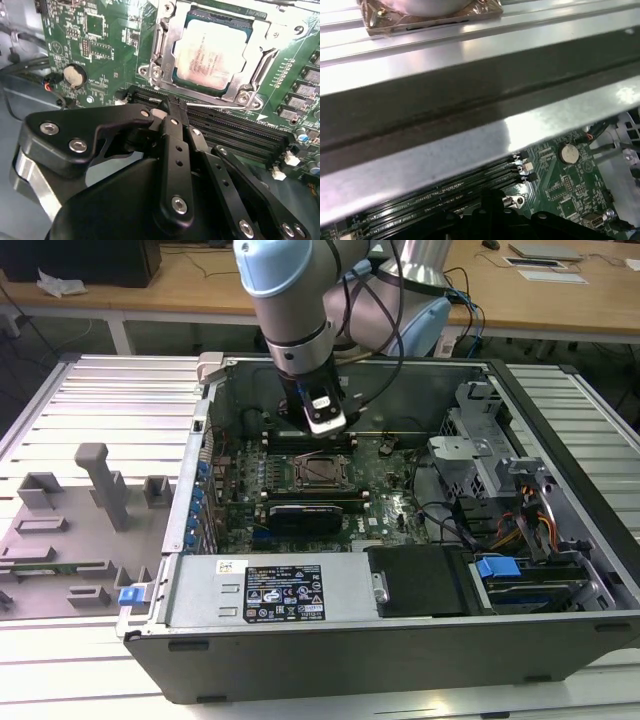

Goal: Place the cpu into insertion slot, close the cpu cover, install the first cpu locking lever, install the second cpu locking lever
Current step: 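Install the first cpu locking lever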

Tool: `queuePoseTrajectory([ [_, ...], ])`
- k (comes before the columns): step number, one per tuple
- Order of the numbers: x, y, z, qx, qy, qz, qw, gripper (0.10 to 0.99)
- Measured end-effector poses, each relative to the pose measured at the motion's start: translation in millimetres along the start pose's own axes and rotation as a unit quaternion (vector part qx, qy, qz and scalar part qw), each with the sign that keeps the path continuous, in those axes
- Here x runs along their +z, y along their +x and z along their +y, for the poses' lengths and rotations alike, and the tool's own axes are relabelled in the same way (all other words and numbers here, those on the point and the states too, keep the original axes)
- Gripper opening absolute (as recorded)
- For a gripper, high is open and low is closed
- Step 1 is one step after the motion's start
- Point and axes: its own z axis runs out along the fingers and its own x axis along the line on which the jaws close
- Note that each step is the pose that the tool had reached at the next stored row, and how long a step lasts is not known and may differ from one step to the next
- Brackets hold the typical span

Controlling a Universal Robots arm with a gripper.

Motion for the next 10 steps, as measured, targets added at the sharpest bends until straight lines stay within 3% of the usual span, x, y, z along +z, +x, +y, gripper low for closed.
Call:
queuePoseTrajectory([
  [10, 3.4, 5.6, 5.3, 0.042, 0.0089, -0.0108, 0.999, 0.106],
])
